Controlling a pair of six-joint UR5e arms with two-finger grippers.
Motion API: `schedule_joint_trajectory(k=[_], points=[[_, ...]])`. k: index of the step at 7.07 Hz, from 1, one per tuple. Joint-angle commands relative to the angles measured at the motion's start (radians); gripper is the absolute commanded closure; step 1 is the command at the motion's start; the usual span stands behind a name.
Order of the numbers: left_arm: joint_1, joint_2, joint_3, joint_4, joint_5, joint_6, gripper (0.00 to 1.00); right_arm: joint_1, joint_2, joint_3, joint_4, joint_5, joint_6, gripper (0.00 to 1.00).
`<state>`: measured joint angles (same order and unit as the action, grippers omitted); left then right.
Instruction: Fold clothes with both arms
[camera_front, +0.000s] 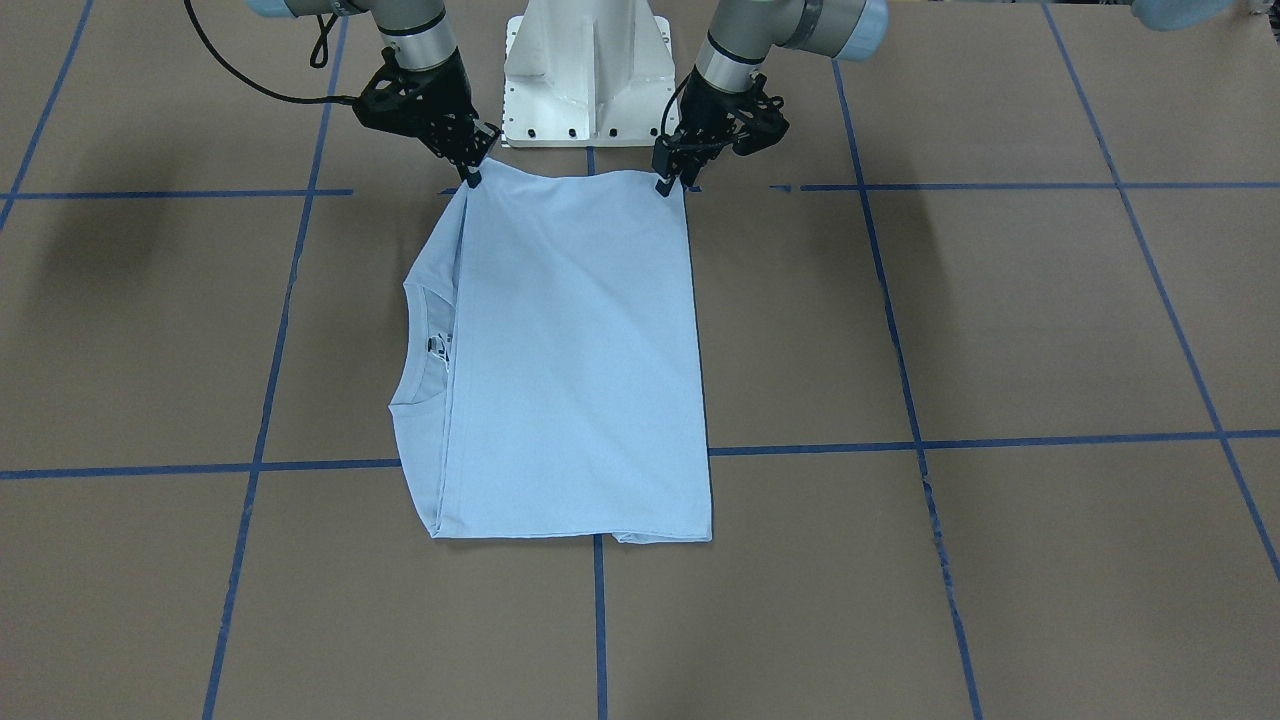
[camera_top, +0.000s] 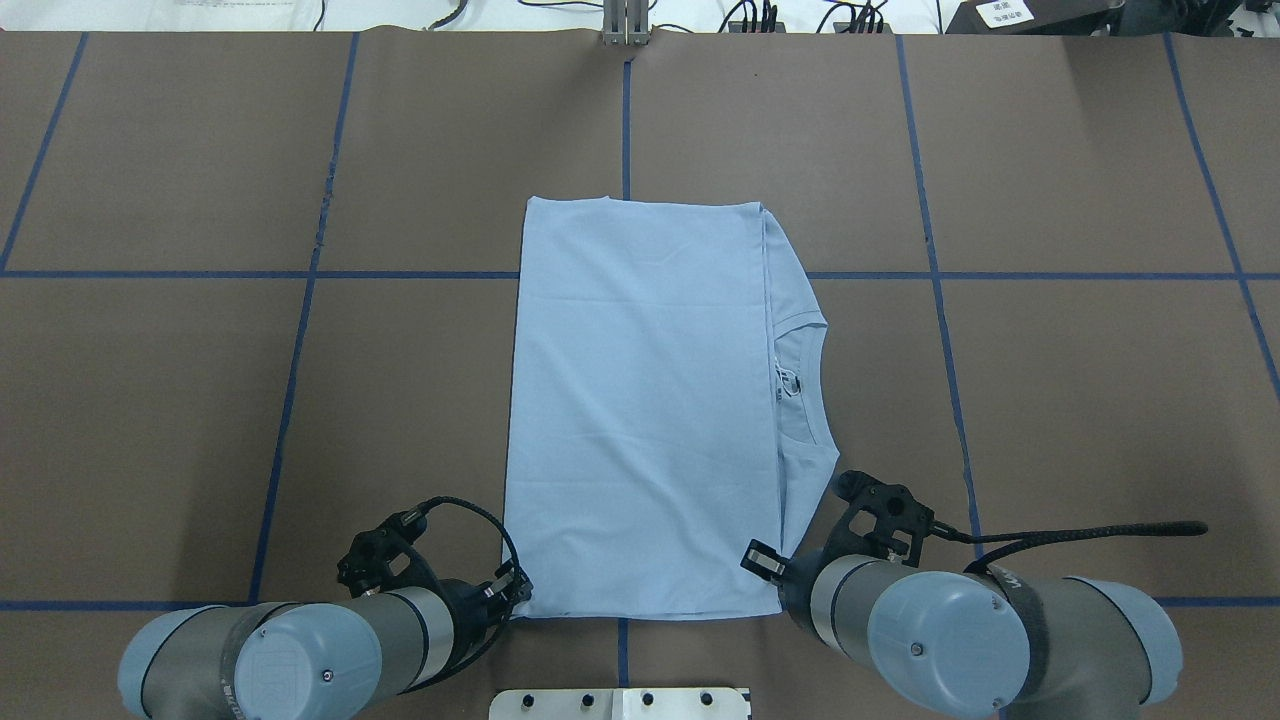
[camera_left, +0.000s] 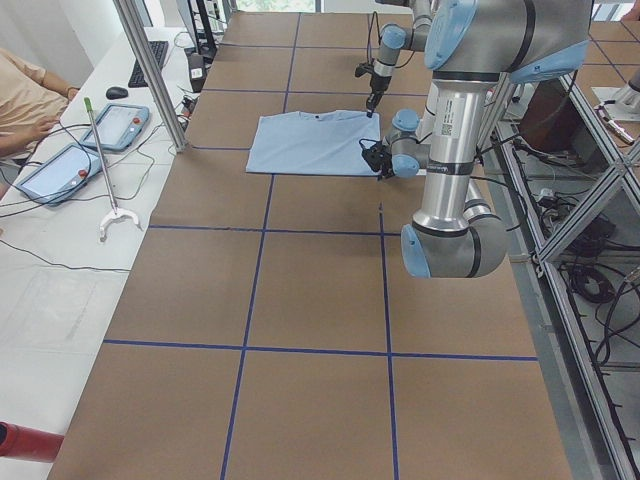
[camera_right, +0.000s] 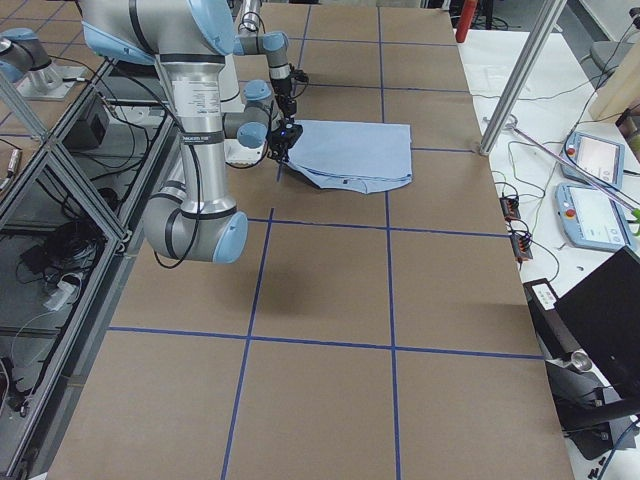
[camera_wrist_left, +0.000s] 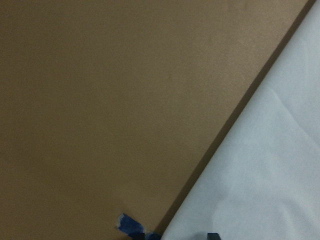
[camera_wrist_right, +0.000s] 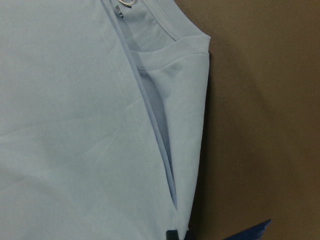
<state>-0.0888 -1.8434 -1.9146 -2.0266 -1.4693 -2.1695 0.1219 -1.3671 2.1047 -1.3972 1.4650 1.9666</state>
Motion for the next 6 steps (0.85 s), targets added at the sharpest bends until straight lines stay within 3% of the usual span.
schedule_joint_trajectory(k=[1,6], points=[[0.001,-0.003,0.003,0.0,-0.002,-0.001,1.0,0.002,0.0,0.0,0.001,0.0,0.0,1.0],[-0.002,0.0,-0.066,0.002,-0.006,0.005,1.0,0.004,0.0,0.009,0.001,0.0,-0.002,1.0]])
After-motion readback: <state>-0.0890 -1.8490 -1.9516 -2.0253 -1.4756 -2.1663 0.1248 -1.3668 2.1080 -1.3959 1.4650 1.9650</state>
